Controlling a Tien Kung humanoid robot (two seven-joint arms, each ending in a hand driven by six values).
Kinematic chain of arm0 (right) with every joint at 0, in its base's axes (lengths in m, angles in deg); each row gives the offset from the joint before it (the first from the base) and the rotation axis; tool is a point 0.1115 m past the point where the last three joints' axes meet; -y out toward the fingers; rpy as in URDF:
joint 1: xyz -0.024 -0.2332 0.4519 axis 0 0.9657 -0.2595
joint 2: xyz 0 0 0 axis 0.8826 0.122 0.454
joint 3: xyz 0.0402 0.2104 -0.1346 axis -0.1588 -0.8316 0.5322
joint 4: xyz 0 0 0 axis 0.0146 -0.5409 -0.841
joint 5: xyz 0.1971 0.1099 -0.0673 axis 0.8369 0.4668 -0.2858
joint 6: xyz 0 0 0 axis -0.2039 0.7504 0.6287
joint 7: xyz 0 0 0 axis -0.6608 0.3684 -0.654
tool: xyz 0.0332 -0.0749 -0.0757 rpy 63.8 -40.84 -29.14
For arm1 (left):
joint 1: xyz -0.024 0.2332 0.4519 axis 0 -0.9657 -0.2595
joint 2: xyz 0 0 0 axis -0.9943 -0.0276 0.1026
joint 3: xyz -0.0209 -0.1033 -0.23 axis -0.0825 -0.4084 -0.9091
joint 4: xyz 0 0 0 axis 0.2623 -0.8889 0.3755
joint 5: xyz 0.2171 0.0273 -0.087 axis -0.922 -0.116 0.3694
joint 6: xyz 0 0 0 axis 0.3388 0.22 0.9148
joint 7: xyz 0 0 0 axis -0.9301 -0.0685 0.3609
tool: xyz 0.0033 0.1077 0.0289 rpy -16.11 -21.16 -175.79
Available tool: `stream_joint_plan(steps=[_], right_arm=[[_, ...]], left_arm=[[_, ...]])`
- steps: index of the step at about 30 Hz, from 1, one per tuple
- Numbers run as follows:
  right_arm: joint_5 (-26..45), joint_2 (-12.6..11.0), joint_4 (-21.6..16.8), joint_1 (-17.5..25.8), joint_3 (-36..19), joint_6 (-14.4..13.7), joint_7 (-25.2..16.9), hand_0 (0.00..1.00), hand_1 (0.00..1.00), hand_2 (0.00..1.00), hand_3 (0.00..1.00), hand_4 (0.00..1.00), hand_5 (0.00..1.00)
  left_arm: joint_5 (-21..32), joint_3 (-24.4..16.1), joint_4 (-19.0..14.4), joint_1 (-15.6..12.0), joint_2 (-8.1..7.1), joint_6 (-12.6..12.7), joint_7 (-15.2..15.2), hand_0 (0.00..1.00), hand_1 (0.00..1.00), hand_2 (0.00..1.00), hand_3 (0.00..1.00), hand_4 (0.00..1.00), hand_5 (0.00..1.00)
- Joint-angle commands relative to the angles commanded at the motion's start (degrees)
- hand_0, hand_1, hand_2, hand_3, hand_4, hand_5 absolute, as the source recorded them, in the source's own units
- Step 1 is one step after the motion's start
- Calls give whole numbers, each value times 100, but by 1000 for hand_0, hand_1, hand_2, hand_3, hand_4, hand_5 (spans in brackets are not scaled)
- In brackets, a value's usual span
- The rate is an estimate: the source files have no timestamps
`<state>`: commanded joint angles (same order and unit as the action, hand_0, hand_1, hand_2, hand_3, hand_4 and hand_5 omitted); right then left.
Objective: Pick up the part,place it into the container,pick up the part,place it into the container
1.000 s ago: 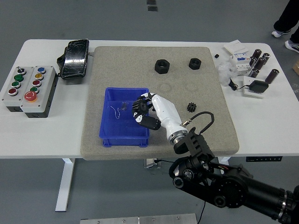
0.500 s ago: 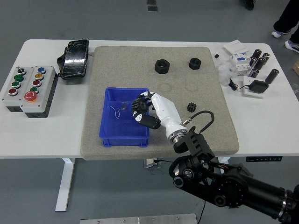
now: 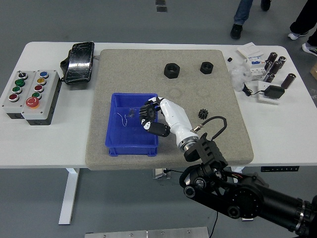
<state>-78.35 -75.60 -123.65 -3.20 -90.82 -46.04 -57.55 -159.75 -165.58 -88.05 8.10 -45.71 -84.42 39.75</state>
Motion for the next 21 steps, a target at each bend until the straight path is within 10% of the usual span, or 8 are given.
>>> stream_joint_plan(steps=[21], right_arm=[[-895, -168, 130, 31, -989, 47, 524, 621, 668, 725, 714, 808, 278]], left_arm=[[36, -1, 0, -34, 27, 12, -7, 631, 546, 527, 598, 632, 321]])
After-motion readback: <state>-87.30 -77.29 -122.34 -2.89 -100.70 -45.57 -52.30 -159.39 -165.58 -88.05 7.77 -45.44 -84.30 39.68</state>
